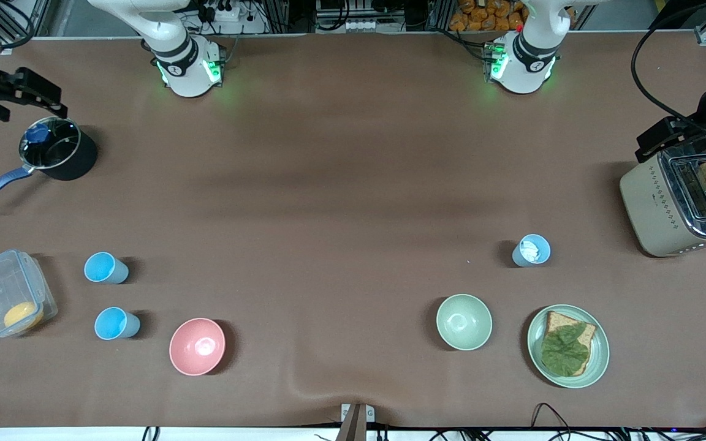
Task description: Stack blue cups with both arms
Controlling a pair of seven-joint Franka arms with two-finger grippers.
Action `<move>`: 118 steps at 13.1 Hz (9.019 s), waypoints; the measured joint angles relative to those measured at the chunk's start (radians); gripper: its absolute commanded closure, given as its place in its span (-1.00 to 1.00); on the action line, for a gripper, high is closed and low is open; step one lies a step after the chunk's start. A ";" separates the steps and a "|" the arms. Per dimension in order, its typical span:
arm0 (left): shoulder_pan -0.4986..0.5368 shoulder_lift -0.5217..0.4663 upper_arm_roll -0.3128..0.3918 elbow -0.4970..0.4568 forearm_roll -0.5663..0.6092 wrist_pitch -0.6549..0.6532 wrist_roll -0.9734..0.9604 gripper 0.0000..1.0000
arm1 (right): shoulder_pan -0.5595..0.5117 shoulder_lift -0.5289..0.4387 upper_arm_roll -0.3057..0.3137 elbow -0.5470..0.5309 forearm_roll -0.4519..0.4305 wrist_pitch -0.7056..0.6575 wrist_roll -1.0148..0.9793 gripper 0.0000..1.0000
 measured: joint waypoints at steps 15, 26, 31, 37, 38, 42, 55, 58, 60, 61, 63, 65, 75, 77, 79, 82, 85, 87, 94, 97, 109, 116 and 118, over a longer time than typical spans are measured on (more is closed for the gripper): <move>0.009 0.403 0.014 -0.034 0.003 0.285 0.022 -1.00 | -0.241 0.335 -0.034 -0.032 -0.006 0.134 -0.034 -1.00; 0.005 0.494 0.003 -0.297 0.002 0.686 0.022 -1.00 | -0.310 0.698 -0.030 -0.036 -0.077 0.507 -0.087 -1.00; 0.004 0.495 0.003 -0.379 0.001 0.792 0.022 -0.79 | -0.302 0.704 -0.018 -0.009 -0.077 0.510 -0.087 -1.00; -0.012 0.495 -0.002 -0.390 0.001 0.797 0.022 1.00 | -0.288 0.724 -0.011 -0.018 -0.077 0.623 -0.087 -1.00; -0.023 0.495 -0.003 -0.390 0.001 0.797 0.022 1.00 | -0.288 0.732 -0.012 -0.019 -0.077 0.635 -0.087 -1.00; -0.045 0.495 -0.009 -0.390 0.001 0.802 0.019 1.00 | -0.288 0.768 -0.013 -0.023 -0.066 0.668 -0.087 -1.00; -0.387 0.513 -0.074 -0.271 -0.001 0.810 -0.711 1.00 | -0.294 0.789 -0.020 -0.064 -0.001 0.740 -0.087 1.00; -0.475 0.563 -0.074 -0.192 -0.001 0.810 -0.857 1.00 | -0.294 0.788 -0.020 -0.064 0.001 0.740 -0.087 1.00; -0.501 0.589 -0.074 -0.157 -0.001 0.810 -0.894 1.00 | -0.294 0.788 -0.020 -0.064 0.001 0.740 -0.087 1.00; -0.502 0.596 -0.074 -0.148 -0.001 0.810 -0.903 1.00 | -0.294 0.788 -0.020 -0.064 0.001 0.739 -0.087 1.00; -0.504 0.602 -0.074 -0.140 -0.001 0.810 -0.924 1.00 | -0.290 0.786 -0.016 -0.063 0.005 0.718 -0.085 1.00; -0.523 0.607 -0.075 -0.124 -0.010 0.810 -0.957 1.00 | -0.283 0.781 -0.009 -0.056 0.041 0.678 -0.082 1.00; -0.645 0.735 -0.074 0.060 -0.037 0.810 -1.092 1.00 | -0.250 0.716 0.003 -0.030 0.063 0.591 -0.047 1.00; -0.679 0.780 -0.074 0.094 -0.037 0.822 -1.116 1.00 | -0.247 0.686 0.005 -0.025 0.063 0.545 -0.046 1.00; -0.700 0.820 -0.073 0.110 -0.037 0.856 -1.121 1.00 | -0.240 0.658 0.007 -0.013 0.064 0.477 -0.045 1.00; -0.708 0.843 -0.073 0.120 -0.037 0.861 -1.122 0.59 | -0.231 0.612 0.020 0.050 0.066 0.312 -0.045 1.00; -0.719 0.843 -0.073 0.125 -0.037 0.861 -1.123 -1.00 | -0.206 0.563 0.038 0.127 0.081 0.142 -0.043 1.00; -0.728 0.839 -0.071 0.135 -0.037 0.860 -1.123 -1.00 | -0.178 0.550 0.041 0.157 0.122 0.090 -0.039 1.00; -0.698 0.514 -0.021 0.191 0.016 0.429 -1.122 -1.00 | -0.002 0.550 0.044 0.163 0.227 0.154 0.234 1.00; -0.611 0.322 -0.011 0.190 0.044 0.183 -1.015 -1.00 | 0.149 0.553 0.044 0.161 0.227 0.244 0.462 1.00; -0.094 0.077 -0.057 0.086 0.023 -0.074 -0.170 -1.00 | 0.480 0.693 0.040 0.084 0.146 0.557 0.949 1.00; 0.012 0.004 -0.079 -0.004 0.018 -0.074 -0.107 -1.00 | 0.518 0.694 0.040 0.022 0.146 0.654 1.026 1.00; 0.016 0.004 -0.081 -0.013 0.018 -0.074 -0.106 -1.00 | 0.522 0.696 0.040 0.020 0.146 0.656 1.031 1.00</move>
